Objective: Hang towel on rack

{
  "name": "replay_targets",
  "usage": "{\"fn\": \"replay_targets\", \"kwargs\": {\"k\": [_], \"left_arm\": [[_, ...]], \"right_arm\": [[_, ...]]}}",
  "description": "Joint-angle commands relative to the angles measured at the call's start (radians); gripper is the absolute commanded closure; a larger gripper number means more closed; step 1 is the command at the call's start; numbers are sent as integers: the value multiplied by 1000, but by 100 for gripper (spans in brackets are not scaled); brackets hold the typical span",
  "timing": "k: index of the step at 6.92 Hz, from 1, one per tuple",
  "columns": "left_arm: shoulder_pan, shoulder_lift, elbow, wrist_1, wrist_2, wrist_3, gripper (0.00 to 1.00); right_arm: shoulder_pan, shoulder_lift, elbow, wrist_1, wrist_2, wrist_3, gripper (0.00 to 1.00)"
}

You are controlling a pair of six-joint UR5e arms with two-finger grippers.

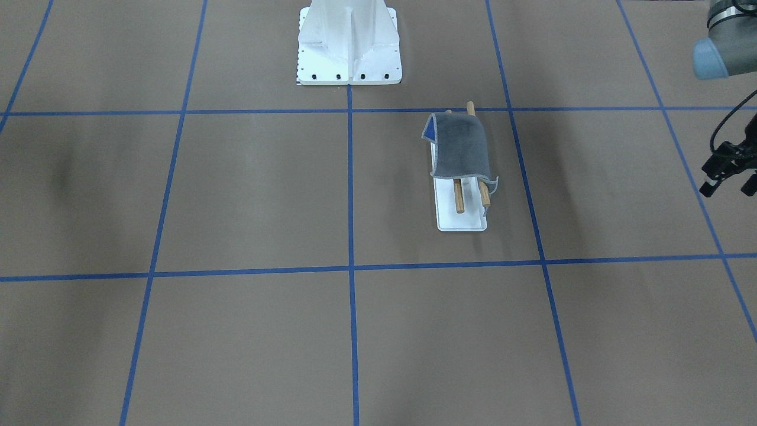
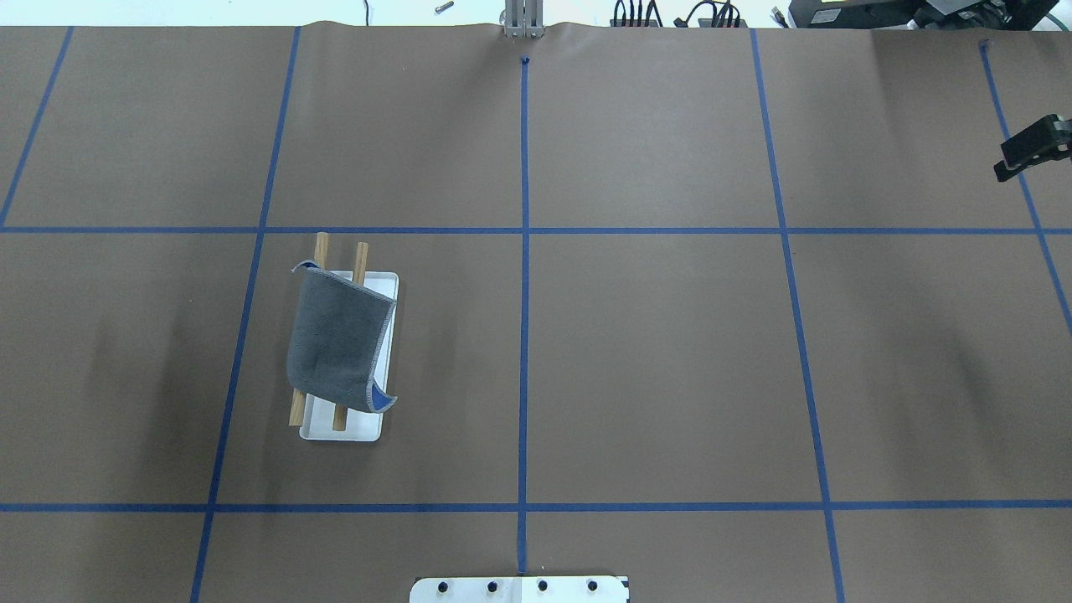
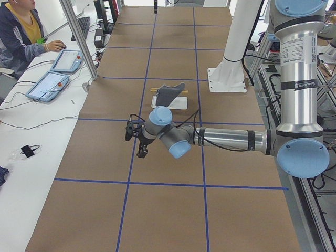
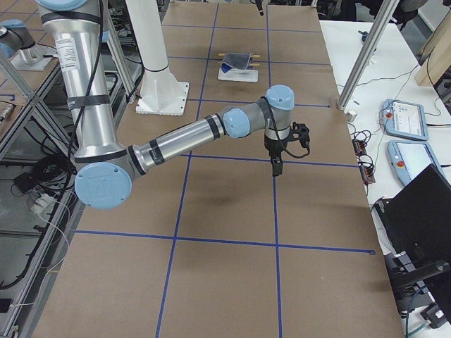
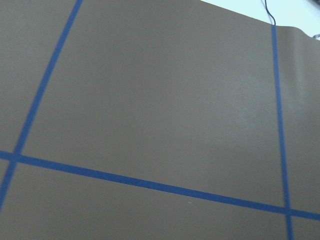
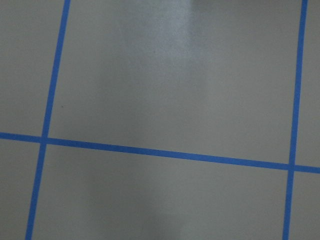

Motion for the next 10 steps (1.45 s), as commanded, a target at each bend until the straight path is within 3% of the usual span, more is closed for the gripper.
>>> {"fn": "replay_targets", "kwargs": {"k": [1, 3, 6, 10], "left_arm": [[-78, -12, 66, 156, -11, 351, 2], [-120, -60, 64, 320, -121, 369, 2], [-158, -82, 41, 612, -310, 560, 2], [-173, -77, 53, 621, -306, 573, 2]], "right_arm": [[66, -62, -25, 0, 31, -63, 0], [71, -70, -79, 0, 52, -166, 0], [68, -61, -104, 2, 58, -162, 0], [68, -59, -98, 2, 95, -156, 0]]}}
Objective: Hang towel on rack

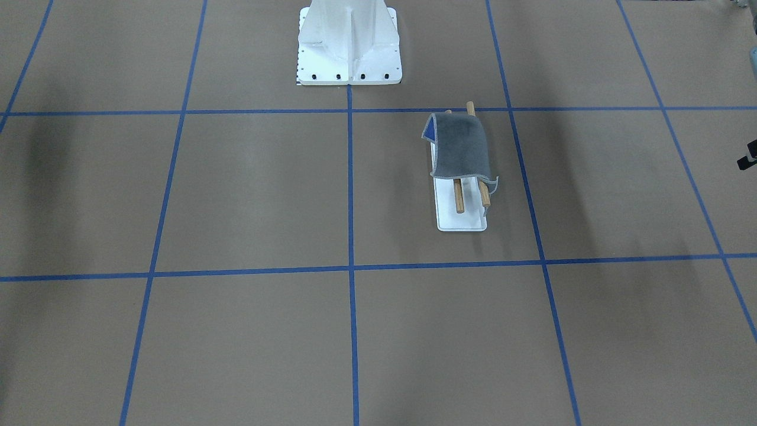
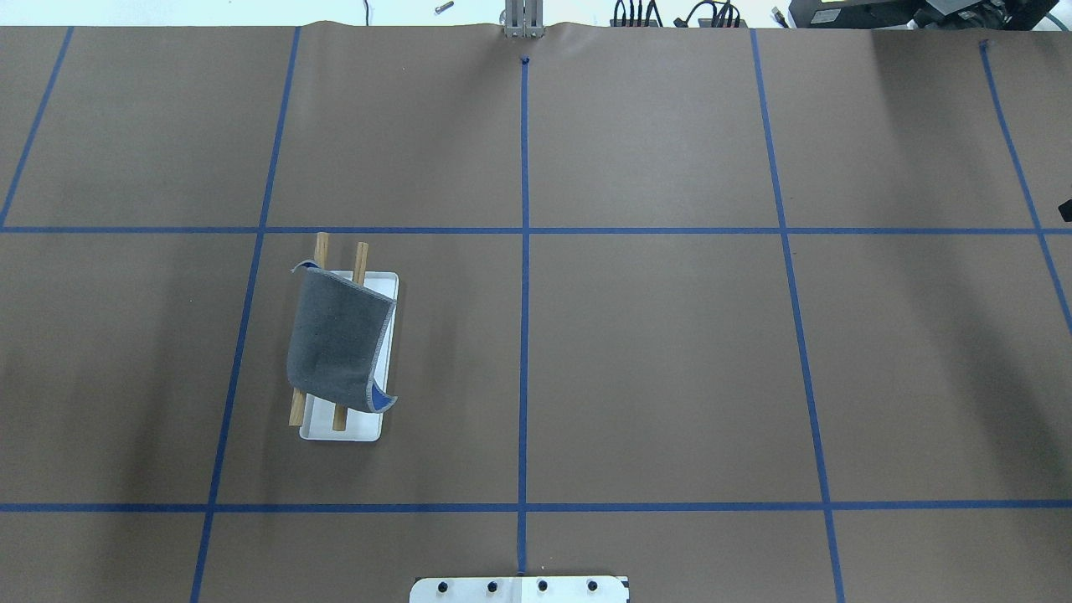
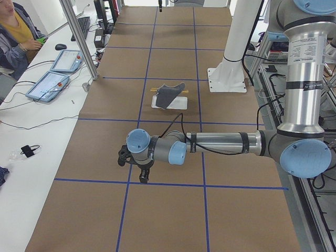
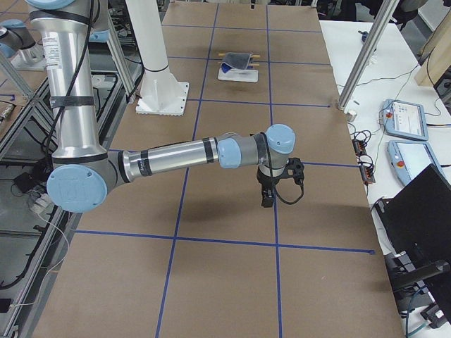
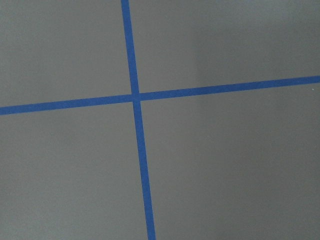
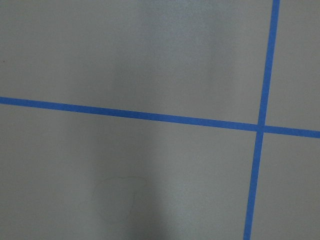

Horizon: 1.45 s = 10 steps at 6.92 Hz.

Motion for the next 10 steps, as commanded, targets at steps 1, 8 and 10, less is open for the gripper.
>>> {"fn": "replay_targets", "kwargs": {"k": [1, 8, 10], "left_arm": [[2, -34, 1, 3, 1, 0, 2], [-3, -36, -36, -5, -1, -9, 2], [-4, -23, -50, -5, -9, -9, 2]], "right_arm": [[-2, 1, 8, 0, 9, 1, 0], [-3, 30, 0, 2, 9, 1, 0], [-3, 26, 9, 0, 11, 4, 0]]}}
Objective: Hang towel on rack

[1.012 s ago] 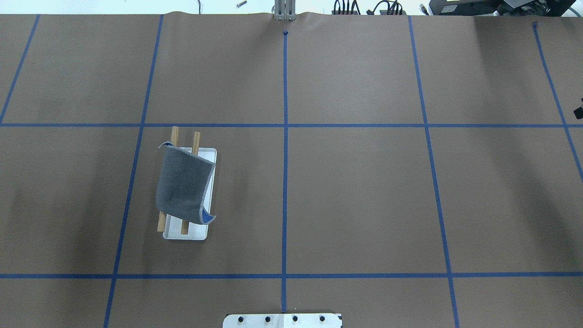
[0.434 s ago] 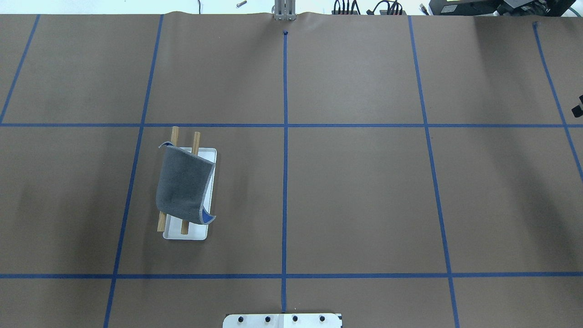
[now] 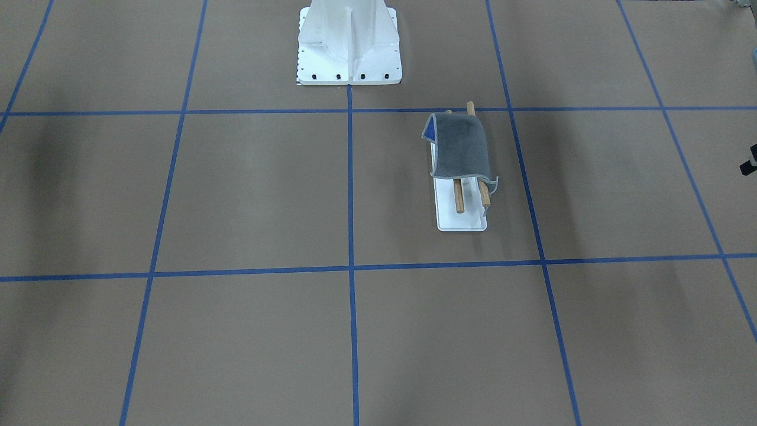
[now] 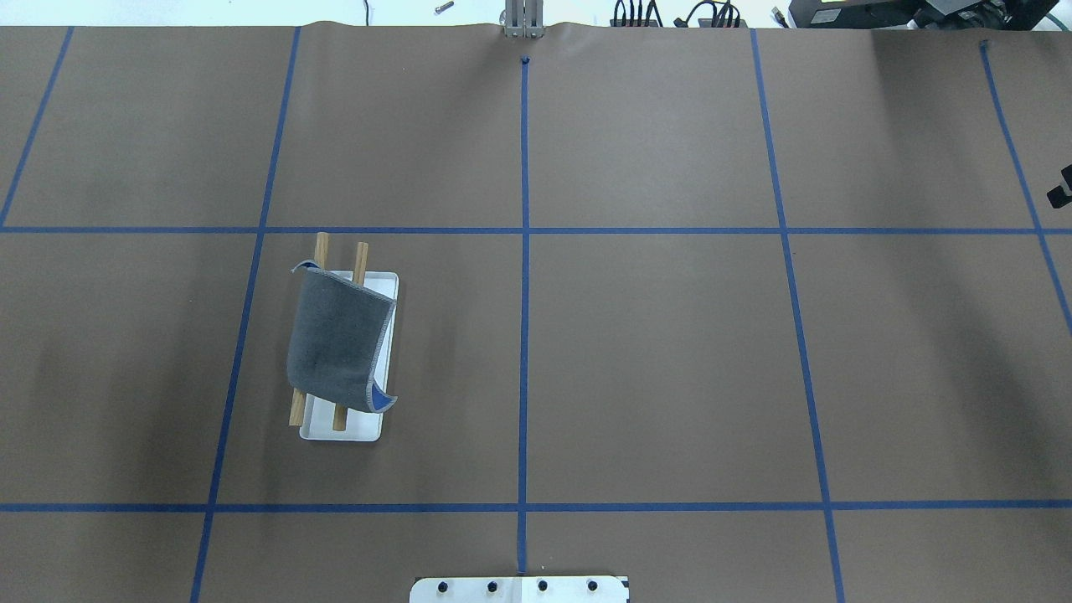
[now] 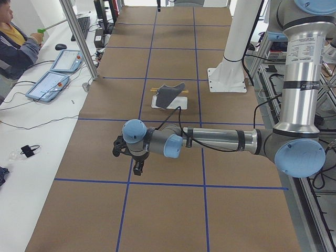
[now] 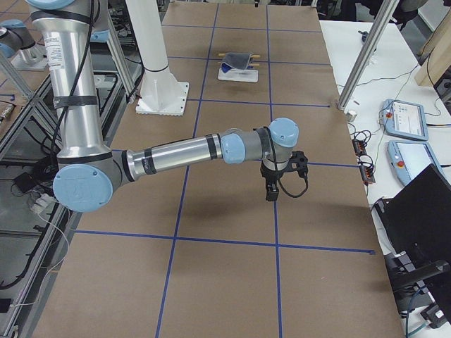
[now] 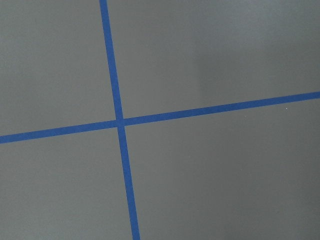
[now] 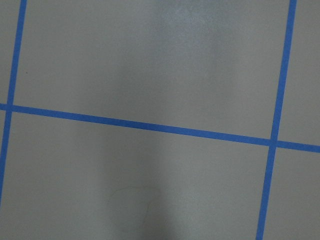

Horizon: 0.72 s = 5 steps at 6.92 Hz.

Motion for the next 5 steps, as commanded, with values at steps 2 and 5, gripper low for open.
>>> {"fn": "replay_targets", "kwargs": {"k": [2, 5], "left_arm": [[-2, 7, -19, 2, 2, 0, 2], [-8, 6, -25, 1, 3, 1, 2]], "right_arm": [[3, 0, 8, 1, -1, 0, 0], [3, -10, 10, 0, 0, 5, 0]]}}
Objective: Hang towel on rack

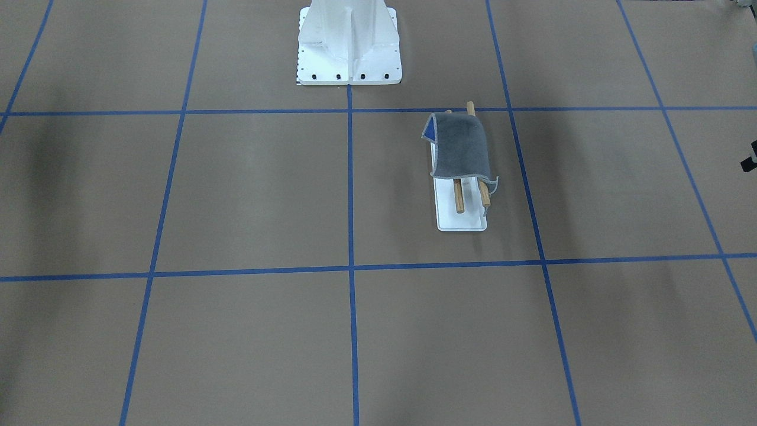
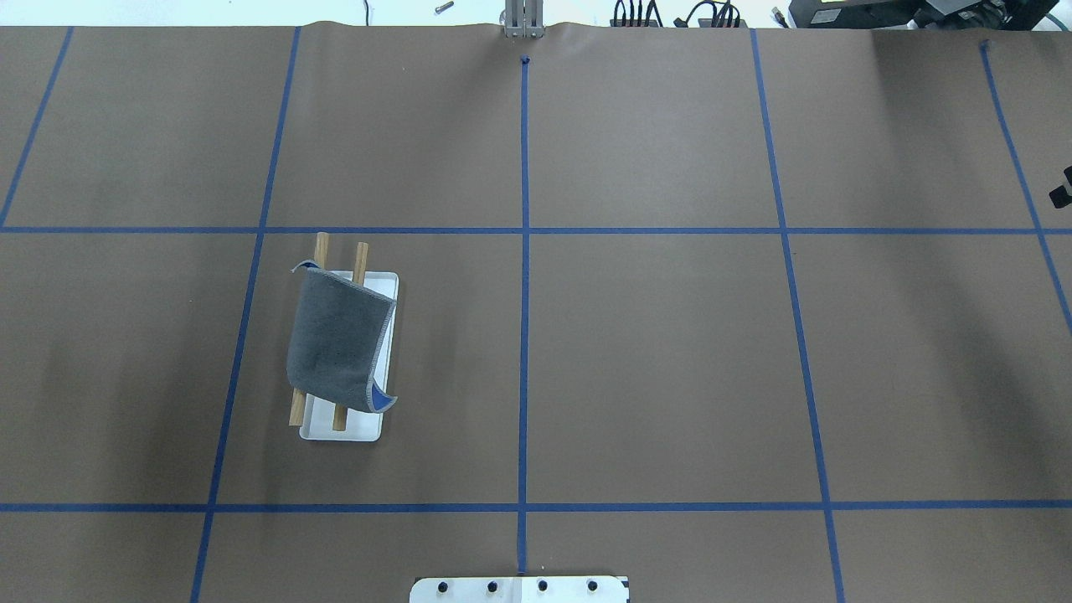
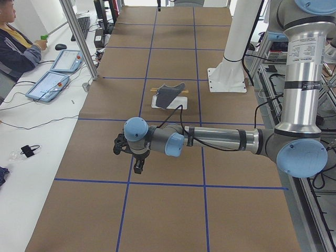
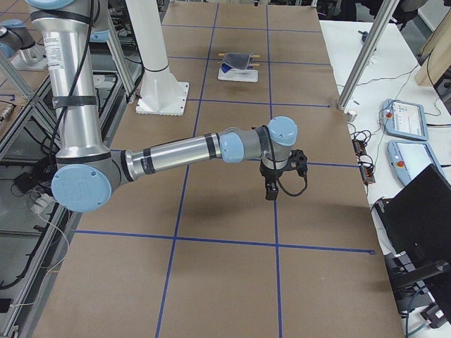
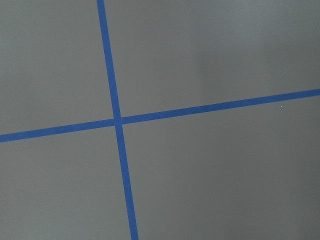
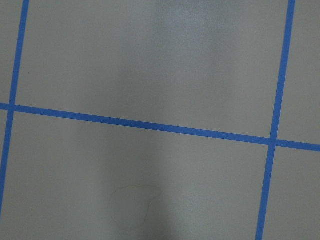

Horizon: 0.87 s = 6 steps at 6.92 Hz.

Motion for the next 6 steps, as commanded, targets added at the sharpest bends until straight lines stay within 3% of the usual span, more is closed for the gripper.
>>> {"fn": "replay_targets", "kwargs": {"k": [1, 6], "left_arm": [[-12, -1, -15, -1, 3, 1, 2], [-15, -1, -39, -3, 3, -2, 2]], "right_arm": [[2, -24, 21, 0, 3, 0, 0], [-3, 10, -30, 1, 0, -2, 0]]}}
